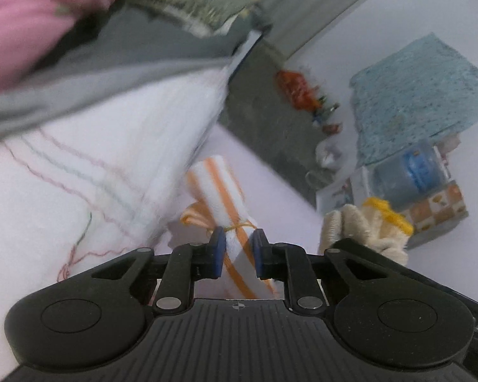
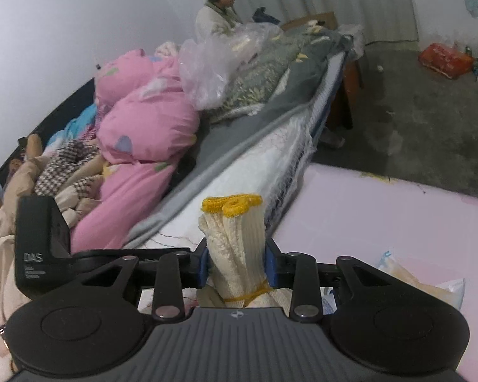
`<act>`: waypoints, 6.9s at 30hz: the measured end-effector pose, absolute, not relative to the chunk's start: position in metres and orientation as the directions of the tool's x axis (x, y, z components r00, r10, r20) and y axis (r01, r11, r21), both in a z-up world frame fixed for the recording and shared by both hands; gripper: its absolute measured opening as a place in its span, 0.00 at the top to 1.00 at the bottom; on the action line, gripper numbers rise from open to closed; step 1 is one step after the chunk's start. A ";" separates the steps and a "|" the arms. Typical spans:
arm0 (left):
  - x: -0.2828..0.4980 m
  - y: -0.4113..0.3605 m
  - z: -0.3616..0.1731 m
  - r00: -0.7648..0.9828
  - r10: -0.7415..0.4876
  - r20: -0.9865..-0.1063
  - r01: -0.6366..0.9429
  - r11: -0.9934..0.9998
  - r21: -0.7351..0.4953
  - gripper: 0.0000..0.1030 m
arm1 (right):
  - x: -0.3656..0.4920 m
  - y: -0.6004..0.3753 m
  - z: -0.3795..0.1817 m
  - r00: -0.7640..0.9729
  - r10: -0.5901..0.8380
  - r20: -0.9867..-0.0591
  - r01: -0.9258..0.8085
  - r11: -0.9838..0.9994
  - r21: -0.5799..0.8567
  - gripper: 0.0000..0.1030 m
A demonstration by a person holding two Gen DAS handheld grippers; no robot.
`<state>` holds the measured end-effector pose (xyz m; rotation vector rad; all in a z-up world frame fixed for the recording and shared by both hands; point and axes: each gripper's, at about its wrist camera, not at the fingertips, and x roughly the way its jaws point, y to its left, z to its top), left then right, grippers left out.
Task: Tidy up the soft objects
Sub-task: 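Lift the striped towel with the right tool and carry it over the box, then lower the striped towel into the box and open the right tool, then grasp the rolled pink bag with the left tool while the right tool grasps the mask pack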
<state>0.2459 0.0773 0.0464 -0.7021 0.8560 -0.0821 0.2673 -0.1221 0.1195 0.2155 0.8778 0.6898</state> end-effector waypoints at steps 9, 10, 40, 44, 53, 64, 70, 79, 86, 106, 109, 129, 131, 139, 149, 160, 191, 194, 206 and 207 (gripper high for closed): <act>0.208 0.064 0.087 0.695 -0.359 -0.623 -0.119 0.797 -0.592 0.85 | 0.235 -0.152 0.161 0.474 0.667 -0.575 -0.455 0.744 0.489 0.91; 0.203 0.061 0.090 0.695 -0.375 -0.613 -0.105 0.791 -0.602 0.85 | 0.229 -0.159 0.166 0.476 0.674 -0.564 -0.453 0.738 0.500 0.91; 0.168 -0.219 0.075 0.421 -0.516 -0.746 0.344 0.852 -0.395 0.84 | 0.143 -0.449 0.088 0.578 0.435 -0.690 0.183 0.755 0.630 0.91; 0.174 -0.244 0.062 0.436 -0.359 -0.825 0.341 0.914 -0.218 0.83 | 0.159 -0.440 0.054 0.557 0.423 -0.715 0.246 0.738 0.629 0.91; 0.163 -0.240 0.077 0.532 -0.193 -0.825 0.359 0.933 0.013 0.80 | 0.185 -0.419 0.011 0.514 0.482 -0.710 0.294 0.678 0.674 0.90; 0.161 -0.236 0.071 0.473 -0.233 -0.850 0.402 0.915 -0.027 0.80 | 0.197 -0.398 0.004 0.450 0.420 -0.788 0.252 0.787 0.564 0.60; 0.151 -0.235 0.080 0.501 -0.231 -0.834 0.426 0.905 0.005 0.80 | 0.184 -0.406 0.034 0.457 0.380 -0.804 0.193 0.840 0.507 0.56; 0.141 -0.252 0.070 0.451 -0.237 -0.861 0.499 0.866 0.023 0.89 | 0.178 -0.415 0.023 0.436 0.413 -0.799 0.202 0.821 0.535 0.93; 0.152 -0.251 0.061 0.441 -0.227 -0.868 0.493 0.870 0.023 0.89 | 0.188 -0.415 0.002 0.433 0.469 -0.770 0.219 0.774 0.594 0.94; 0.173 -0.266 0.039 0.362 -0.136 -0.922 0.492 0.868 0.065 0.90 | 0.169 -0.427 -0.016 0.474 0.508 -0.719 0.382 0.617 0.688 0.91; 0.174 -0.263 0.040 0.363 -0.135 -0.922 0.478 0.876 0.060 0.90 | 0.170 -0.425 -0.021 0.494 0.522 -0.695 0.407 0.568 0.715 0.91; 0.134 -0.160 0.116 0.530 -0.204 -0.823 0.366 0.931 0.005 0.84 | 0.153 -0.382 0.096 0.618 0.394 -0.680 0.124 0.806 0.579 0.59; 0.134 -0.137 0.126 0.553 -0.223 -0.802 0.339 0.940 -0.028 0.80 | 0.150 -0.371 0.116 0.642 0.409 -0.648 0.055 0.819 0.572 0.59; 0.160 -0.029 0.136 0.612 -0.188 -0.768 0.093 0.982 -0.167 0.71 | 0.158 -0.291 0.162 0.620 0.493 -0.610 -0.219 0.855 0.469 0.59; 0.193 0.071 0.073 0.509 -0.212 -0.834 -0.120 0.942 -0.313 0.71 | 0.185 -0.181 0.125 0.462 0.539 -0.704 -0.379 0.838 0.394 0.59; 0.209 0.119 0.033 0.385 -0.432 -0.816 -0.311 0.771 -0.555 0.54 | 0.180 -0.105 0.090 0.393 0.475 -0.787 -0.577 0.794 0.191 0.59; 0.261 0.083 -0.009 0.418 -0.335 -0.844 -0.373 0.784 -0.496 0.57 | 0.186 -0.109 0.060 0.447 0.422 -0.789 -0.571 0.814 0.112 0.59; 0.267 0.078 -0.008 0.416 -0.316 -0.853 -0.372 0.796 -0.477 0.57 | 0.184 -0.106 0.060 0.450 0.419 -0.789 -0.578 0.810 0.100 0.59; 0.256 0.089 0.018 0.409 -0.275 -0.870 -0.365 0.824 -0.433 0.56 | 0.192 -0.112 0.055 0.401 0.459 -0.793 -0.585 0.794 0.165 0.58; 0.254 0.091 0.021 0.410 -0.283 -0.867 -0.364 0.821 -0.440 0.56 | 0.193 -0.113 0.054 0.397 0.463 -0.792 -0.581 0.795 0.173 0.58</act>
